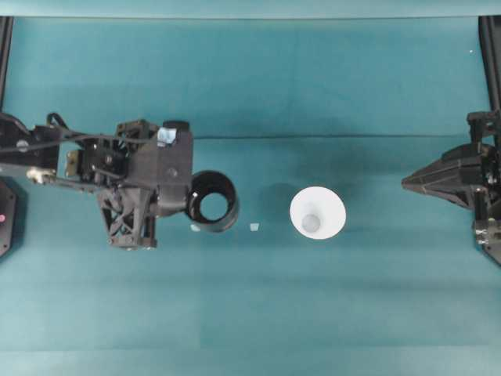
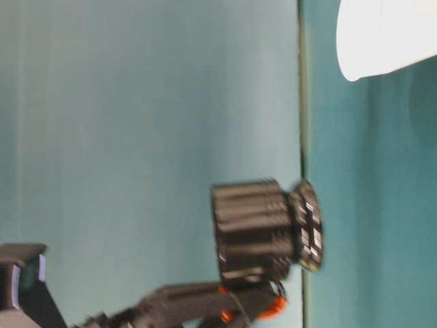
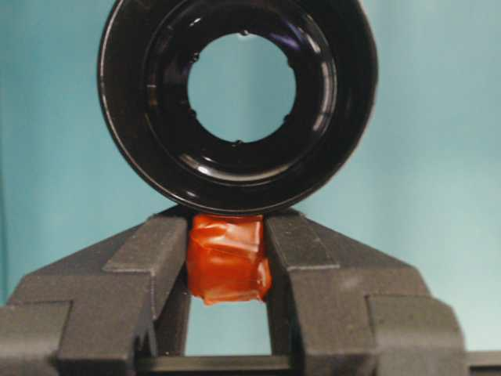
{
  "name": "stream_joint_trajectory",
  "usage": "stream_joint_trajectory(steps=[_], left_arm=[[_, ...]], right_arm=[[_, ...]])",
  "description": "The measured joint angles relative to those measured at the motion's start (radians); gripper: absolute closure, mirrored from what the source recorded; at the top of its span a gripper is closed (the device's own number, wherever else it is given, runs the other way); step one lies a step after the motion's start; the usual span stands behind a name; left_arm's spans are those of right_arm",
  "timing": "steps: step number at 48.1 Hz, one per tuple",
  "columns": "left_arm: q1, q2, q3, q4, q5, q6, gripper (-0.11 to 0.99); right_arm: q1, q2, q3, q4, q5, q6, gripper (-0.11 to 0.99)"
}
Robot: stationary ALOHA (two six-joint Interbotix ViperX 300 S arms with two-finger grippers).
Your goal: Put the paper cup into the moved red handle cup holder.
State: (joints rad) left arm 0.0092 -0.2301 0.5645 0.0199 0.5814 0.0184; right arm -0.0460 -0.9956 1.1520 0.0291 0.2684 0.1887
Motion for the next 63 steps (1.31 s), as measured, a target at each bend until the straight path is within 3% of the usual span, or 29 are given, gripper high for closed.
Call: stream_joint_trajectory(steps=[22, 37, 52, 63], left_arm=[[0.003, 0.195, -0.121, 0.000, -0.003, 0.012, 0.60], [0.005, 0.267, -0.124, 0.000, -0.072, 0.009, 0.60], [0.023, 0.325, -0.107, 0.000, -0.118, 0.009, 0.60], [0.020, 0.367, -0.097, 0.000, -0.150, 0.009, 0.60]], right_arm=[[0.002, 0.000, 0.000, 0.000, 0.000, 0.000, 0.99], [0.002, 0.000, -0.002, 0.000, 0.000, 0.000, 0.99], [0.002, 0.000, 0.000, 0.000, -0.002, 0.000, 0.99], [0.002, 0.002, 0.000, 0.000, 0.000, 0.000, 0.99]])
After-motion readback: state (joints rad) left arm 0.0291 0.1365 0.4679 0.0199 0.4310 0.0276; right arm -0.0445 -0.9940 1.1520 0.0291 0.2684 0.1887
